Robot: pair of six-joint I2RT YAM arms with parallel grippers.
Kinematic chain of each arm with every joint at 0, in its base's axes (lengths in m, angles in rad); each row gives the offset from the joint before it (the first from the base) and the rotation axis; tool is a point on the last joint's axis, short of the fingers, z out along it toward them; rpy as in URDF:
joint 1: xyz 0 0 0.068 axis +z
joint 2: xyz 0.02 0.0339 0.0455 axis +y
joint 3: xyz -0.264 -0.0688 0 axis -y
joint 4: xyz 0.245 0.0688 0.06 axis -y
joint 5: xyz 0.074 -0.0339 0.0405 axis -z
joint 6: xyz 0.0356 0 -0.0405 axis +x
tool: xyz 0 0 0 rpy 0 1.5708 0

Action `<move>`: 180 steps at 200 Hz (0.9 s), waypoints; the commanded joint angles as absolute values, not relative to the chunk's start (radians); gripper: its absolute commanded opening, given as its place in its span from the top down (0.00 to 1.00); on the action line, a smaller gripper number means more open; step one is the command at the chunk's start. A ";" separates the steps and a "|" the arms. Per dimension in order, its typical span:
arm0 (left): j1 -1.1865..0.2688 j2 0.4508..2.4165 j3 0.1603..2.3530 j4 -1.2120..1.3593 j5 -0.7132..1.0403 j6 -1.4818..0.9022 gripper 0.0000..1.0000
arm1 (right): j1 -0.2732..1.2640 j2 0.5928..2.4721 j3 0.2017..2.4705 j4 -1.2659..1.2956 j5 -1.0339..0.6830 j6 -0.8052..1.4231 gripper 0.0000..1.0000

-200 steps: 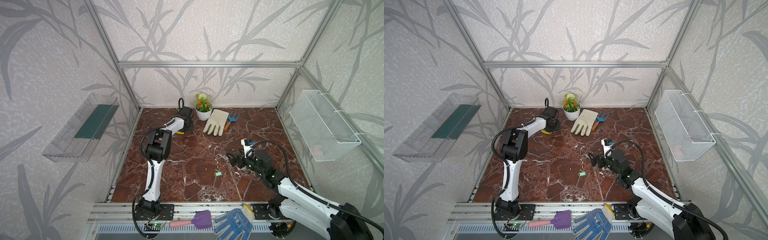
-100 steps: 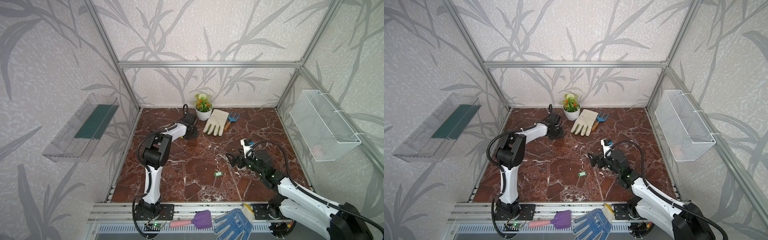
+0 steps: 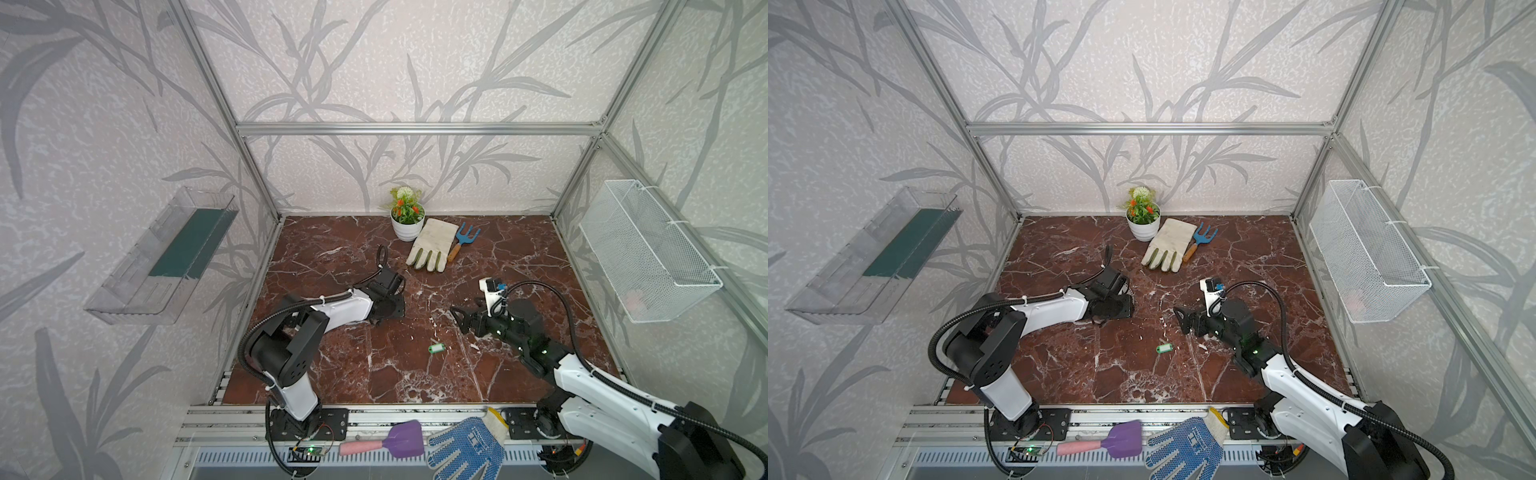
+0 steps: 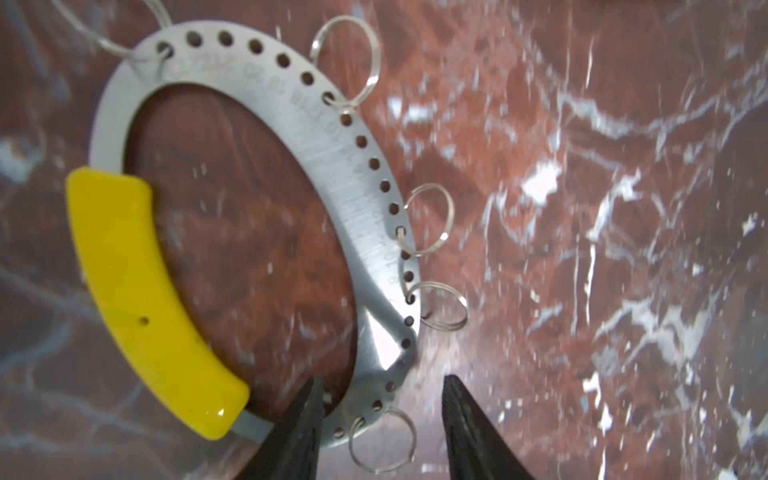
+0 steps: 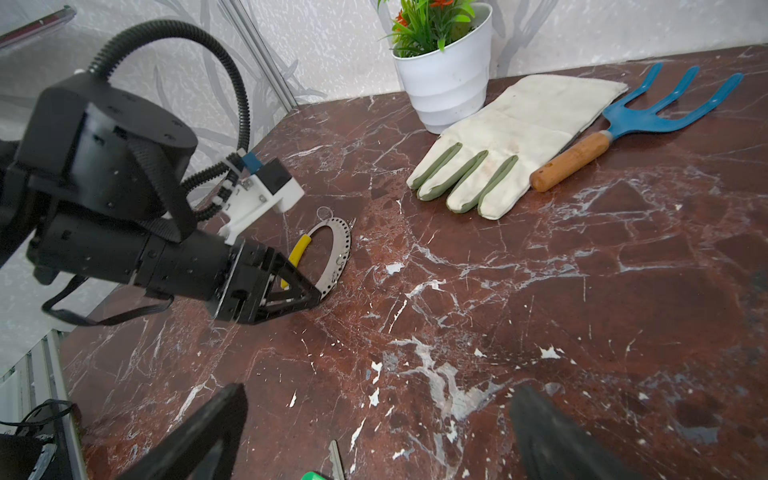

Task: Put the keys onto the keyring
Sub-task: 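Lower the left gripper over the ring holder's steel rim near the yellow grip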

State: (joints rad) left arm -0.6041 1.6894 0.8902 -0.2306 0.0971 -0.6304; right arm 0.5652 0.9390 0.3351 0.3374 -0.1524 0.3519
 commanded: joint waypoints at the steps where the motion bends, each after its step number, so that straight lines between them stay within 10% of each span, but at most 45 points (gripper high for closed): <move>1: -0.630 1.673 0.820 -0.371 0.072 -0.663 0.51 | 0.574 0.943 0.329 0.362 -0.169 0.363 0.01; 180: -0.723 1.441 0.767 -0.467 -0.197 -0.840 0.51 | 0.582 0.955 0.324 0.361 -0.145 0.328 0.01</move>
State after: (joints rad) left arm -0.7193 1.4952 0.7948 -0.4408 -0.1062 -0.7616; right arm 0.5762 0.9718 0.3351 0.3462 -0.1581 0.3458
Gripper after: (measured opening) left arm 0.489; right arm 0.991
